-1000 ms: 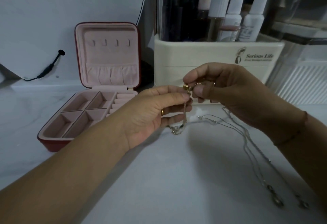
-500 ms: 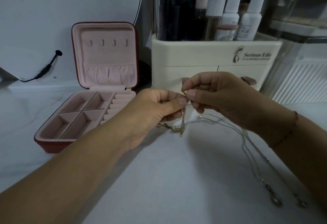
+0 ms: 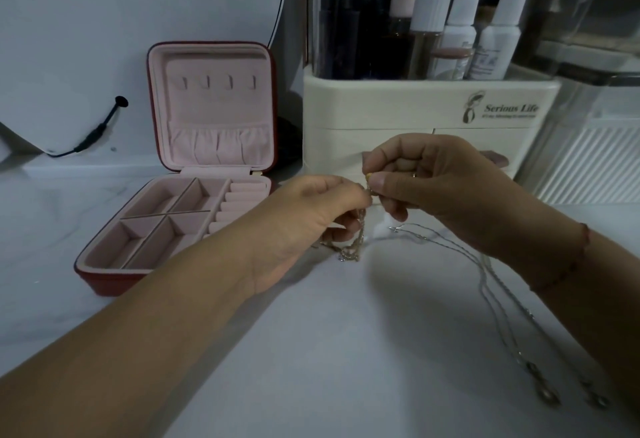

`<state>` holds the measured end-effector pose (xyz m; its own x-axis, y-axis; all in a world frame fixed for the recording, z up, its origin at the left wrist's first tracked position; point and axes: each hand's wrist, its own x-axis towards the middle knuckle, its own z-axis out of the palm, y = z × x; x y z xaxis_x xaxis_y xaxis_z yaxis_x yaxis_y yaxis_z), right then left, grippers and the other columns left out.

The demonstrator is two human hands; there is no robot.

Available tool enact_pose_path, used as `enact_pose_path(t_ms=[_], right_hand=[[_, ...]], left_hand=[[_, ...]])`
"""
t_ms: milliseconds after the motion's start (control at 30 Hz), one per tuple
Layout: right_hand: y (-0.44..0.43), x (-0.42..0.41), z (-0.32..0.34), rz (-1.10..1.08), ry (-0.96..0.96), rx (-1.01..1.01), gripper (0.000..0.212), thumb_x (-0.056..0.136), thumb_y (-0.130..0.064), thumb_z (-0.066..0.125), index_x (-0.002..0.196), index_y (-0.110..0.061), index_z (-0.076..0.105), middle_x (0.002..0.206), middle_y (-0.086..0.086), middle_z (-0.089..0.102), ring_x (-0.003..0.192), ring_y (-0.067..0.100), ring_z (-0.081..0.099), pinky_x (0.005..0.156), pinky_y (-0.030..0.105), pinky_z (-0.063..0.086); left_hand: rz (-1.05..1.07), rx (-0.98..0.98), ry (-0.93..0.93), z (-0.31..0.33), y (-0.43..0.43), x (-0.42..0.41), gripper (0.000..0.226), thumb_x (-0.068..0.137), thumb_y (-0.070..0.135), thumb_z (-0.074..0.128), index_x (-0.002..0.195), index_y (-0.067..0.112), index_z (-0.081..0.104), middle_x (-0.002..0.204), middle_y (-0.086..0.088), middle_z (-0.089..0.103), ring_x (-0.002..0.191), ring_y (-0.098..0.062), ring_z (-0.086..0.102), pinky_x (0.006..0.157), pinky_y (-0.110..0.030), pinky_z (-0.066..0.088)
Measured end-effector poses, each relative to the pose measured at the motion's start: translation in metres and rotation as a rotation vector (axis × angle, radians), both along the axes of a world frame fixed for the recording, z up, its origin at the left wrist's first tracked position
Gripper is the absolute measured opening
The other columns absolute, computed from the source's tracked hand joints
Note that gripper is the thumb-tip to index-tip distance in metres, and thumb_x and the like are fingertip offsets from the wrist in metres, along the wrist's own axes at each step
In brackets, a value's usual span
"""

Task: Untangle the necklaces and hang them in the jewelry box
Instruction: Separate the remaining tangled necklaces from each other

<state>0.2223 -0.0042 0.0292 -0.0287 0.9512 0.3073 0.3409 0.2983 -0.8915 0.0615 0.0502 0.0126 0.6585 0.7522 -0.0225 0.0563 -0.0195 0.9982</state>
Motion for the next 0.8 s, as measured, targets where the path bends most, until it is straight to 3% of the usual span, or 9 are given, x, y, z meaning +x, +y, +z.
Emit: enact_pose_path(t_ms=[67, 167, 300, 467, 533, 633, 700, 800], right_hand=[[-0.001, 0.002, 0.002, -0.022, -0.003, 0.014, 0.009, 0.085, 0.0, 0.062, 0.093, 0.001, 0.063, 0.063, 0.013, 0.061, 0.056, 0.02, 0.052, 0.055, 0.023, 0.046], [-0.002, 0.004, 0.004, -0.04, 0.037, 0.018, 0.008, 0.086, 0.006, 0.057, 0.091, 0.002, 0.061, 0.064, 0.02, 0.057, 0.054, 0.019, 0.05, 0.052, 0.022, 0.045], [-0.003, 0.007, 0.007, -0.033, -0.005, -0.037, 0.017, 0.088, 0.005, 0.053, 0.1, 0.0, 0.064, 0.062, 0.014, 0.055, 0.054, 0.015, 0.049, 0.052, 0.019, 0.044], [-0.007, 0.009, 0.008, 0.041, -0.132, -0.157, 0.014, 0.087, -0.004, 0.058, 0.09, -0.01, 0.07, 0.059, 0.008, 0.046, 0.054, 0.011, 0.043, 0.054, 0.015, 0.042], [-0.007, 0.01, 0.008, 0.056, -0.075, -0.167, 0.008, 0.083, -0.014, 0.063, 0.085, -0.009, 0.068, 0.06, 0.007, 0.043, 0.053, 0.008, 0.041, 0.052, 0.015, 0.041], [-0.006, 0.016, 0.008, 0.068, 0.028, -0.161, 0.022, 0.085, -0.03, 0.059, 0.076, -0.01, 0.061, 0.062, 0.001, 0.048, 0.056, 0.008, 0.043, 0.056, 0.017, 0.041], [-0.004, 0.019, 0.011, 0.128, 0.214, -0.157, 0.023, 0.09, -0.027, 0.052, 0.077, -0.009, 0.06, 0.072, 0.004, 0.053, 0.063, 0.007, 0.051, 0.061, 0.018, 0.047], [-0.003, 0.019, 0.016, 0.216, 0.581, -0.159, 0.027, 0.09, -0.023, 0.047, 0.075, -0.013, 0.066, 0.088, 0.005, 0.066, 0.088, 0.015, 0.066, 0.082, 0.027, 0.054]], left_hand=[[-0.023, -0.033, -0.051, 0.0, 0.001, 0.0, 0.01, 0.071, 0.021, 0.073, 0.066, 0.014, 0.069, 0.068, 0.0, 0.061, 0.066, -0.012, 0.055, 0.069, -0.029, 0.046], [-0.04, -0.054, -0.083, 0.0, 0.002, -0.002, 0.016, 0.064, 0.033, 0.066, 0.064, 0.02, 0.075, 0.07, 0.006, 0.065, 0.07, -0.008, 0.057, 0.068, -0.025, 0.047], [-0.017, -0.088, -0.079, 0.002, 0.004, 0.001, 0.026, 0.079, 0.024, 0.061, 0.056, 0.02, 0.072, 0.066, 0.007, 0.066, 0.068, -0.008, 0.058, 0.068, -0.026, 0.047], [0.023, -0.139, -0.175, 0.007, 0.012, -0.006, 0.018, 0.063, 0.033, 0.062, 0.052, 0.021, 0.068, 0.067, 0.005, 0.063, 0.064, -0.008, 0.058, 0.072, -0.028, 0.046], [0.033, -0.171, -0.228, 0.01, 0.016, -0.01, 0.018, 0.066, 0.033, 0.062, 0.052, 0.021, 0.065, 0.068, 0.003, 0.061, 0.065, -0.01, 0.057, 0.072, -0.029, 0.046], [0.082, -0.201, -0.25, 0.013, 0.021, -0.016, 0.016, 0.067, 0.033, 0.063, 0.056, 0.022, 0.061, 0.067, 0.003, 0.061, 0.064, -0.011, 0.056, 0.071, -0.029, 0.047], [0.1, -0.21, -0.24, 0.013, 0.024, -0.017, 0.017, 0.067, 0.034, 0.063, 0.057, 0.021, 0.059, 0.066, 0.003, 0.061, 0.063, -0.011, 0.056, 0.071, -0.029, 0.048], [0.114, -0.221, -0.236, 0.011, 0.025, -0.016, 0.018, 0.067, 0.033, 0.063, 0.058, 0.02, 0.057, 0.064, 0.002, 0.061, 0.062, -0.011, 0.057, 0.071, -0.029, 0.048]])
